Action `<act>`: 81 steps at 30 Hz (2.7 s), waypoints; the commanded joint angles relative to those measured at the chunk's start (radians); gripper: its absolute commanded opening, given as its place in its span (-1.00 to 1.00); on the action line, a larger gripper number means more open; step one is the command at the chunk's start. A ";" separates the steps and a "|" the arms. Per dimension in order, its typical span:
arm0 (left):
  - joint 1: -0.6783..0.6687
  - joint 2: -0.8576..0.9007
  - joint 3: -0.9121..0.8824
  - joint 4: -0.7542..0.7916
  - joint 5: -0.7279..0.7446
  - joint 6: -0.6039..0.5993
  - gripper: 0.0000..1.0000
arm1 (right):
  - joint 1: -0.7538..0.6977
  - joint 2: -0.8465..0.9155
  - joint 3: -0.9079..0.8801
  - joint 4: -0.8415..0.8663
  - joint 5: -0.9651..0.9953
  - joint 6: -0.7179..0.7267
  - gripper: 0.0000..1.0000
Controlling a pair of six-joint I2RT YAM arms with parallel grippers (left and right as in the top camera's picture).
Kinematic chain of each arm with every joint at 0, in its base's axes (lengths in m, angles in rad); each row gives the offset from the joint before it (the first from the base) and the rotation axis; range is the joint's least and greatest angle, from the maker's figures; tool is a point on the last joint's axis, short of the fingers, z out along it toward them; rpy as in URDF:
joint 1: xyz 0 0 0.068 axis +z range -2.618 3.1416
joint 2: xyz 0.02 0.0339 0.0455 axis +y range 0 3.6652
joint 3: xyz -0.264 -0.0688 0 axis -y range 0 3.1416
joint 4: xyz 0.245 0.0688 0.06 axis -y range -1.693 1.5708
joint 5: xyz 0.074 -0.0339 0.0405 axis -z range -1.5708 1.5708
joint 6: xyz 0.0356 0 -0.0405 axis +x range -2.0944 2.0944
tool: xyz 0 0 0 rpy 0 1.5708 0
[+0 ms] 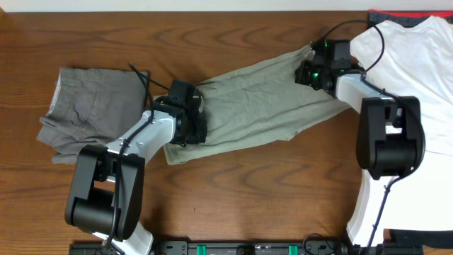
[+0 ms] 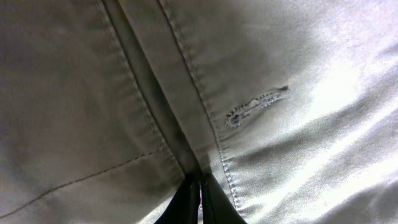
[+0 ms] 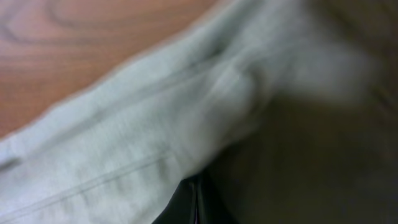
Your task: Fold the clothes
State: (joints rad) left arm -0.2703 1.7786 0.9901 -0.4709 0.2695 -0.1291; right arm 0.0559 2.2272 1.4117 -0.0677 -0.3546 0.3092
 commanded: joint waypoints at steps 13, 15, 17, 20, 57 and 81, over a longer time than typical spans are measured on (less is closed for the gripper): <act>0.000 0.011 -0.007 -0.006 -0.013 0.013 -0.88 | 0.016 0.112 0.000 0.431 -0.020 0.189 -0.89; 0.000 0.011 -0.007 -0.005 -0.013 0.013 -0.88 | 0.012 0.112 0.000 0.470 -0.016 0.227 -0.89; 0.000 0.011 -0.007 -0.005 -0.013 0.013 -0.88 | 0.009 0.112 0.000 0.483 -0.009 0.237 -0.89; 0.000 0.011 -0.007 -0.006 -0.013 0.013 -0.88 | 0.009 0.113 0.000 0.479 0.039 0.236 -0.89; -0.031 -0.129 0.003 -0.090 -0.013 0.013 -0.56 | 0.036 0.085 0.000 0.344 -0.010 0.177 -0.88; -0.030 -0.129 0.002 -0.051 -0.027 -0.014 -0.81 | 0.181 -0.209 0.000 -0.289 -0.156 -0.164 -0.95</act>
State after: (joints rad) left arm -0.2985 1.6547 0.9901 -0.5304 0.2546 -0.1387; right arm 0.2012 1.9873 1.4101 -0.3374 -0.5400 0.1959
